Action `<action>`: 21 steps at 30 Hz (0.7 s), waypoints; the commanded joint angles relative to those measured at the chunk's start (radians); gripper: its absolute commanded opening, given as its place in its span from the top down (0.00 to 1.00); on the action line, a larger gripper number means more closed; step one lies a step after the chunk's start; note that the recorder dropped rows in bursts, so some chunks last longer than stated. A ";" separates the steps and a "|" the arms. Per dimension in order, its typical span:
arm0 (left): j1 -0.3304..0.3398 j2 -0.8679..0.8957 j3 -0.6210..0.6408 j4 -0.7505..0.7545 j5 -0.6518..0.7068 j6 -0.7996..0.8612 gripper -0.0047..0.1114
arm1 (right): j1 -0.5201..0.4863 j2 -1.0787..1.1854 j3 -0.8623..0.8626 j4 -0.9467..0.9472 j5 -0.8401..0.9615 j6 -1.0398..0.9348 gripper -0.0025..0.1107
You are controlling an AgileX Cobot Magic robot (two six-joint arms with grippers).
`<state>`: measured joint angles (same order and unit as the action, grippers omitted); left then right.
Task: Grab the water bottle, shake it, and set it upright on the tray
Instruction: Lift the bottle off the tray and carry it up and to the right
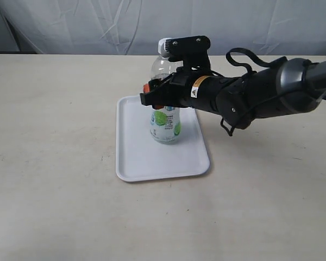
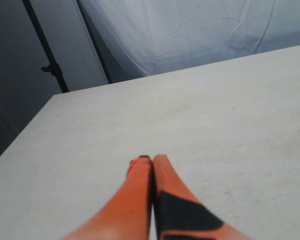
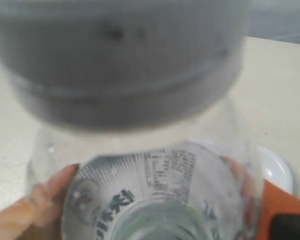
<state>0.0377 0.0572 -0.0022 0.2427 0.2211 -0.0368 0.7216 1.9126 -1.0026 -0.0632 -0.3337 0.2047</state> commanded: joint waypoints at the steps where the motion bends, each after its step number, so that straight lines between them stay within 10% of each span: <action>1: 0.001 -0.004 0.002 0.005 -0.013 -0.008 0.96 | -0.001 -0.012 -0.006 -0.017 0.007 -0.015 0.98; 21: 0.001 -0.004 0.002 0.005 -0.013 -0.008 0.96 | 0.110 -0.519 0.020 -0.042 0.474 -0.015 0.98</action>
<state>0.0377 0.0572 -0.0022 0.2427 0.2211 -0.0368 0.8023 1.4652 -0.9963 -0.1043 0.1194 0.1973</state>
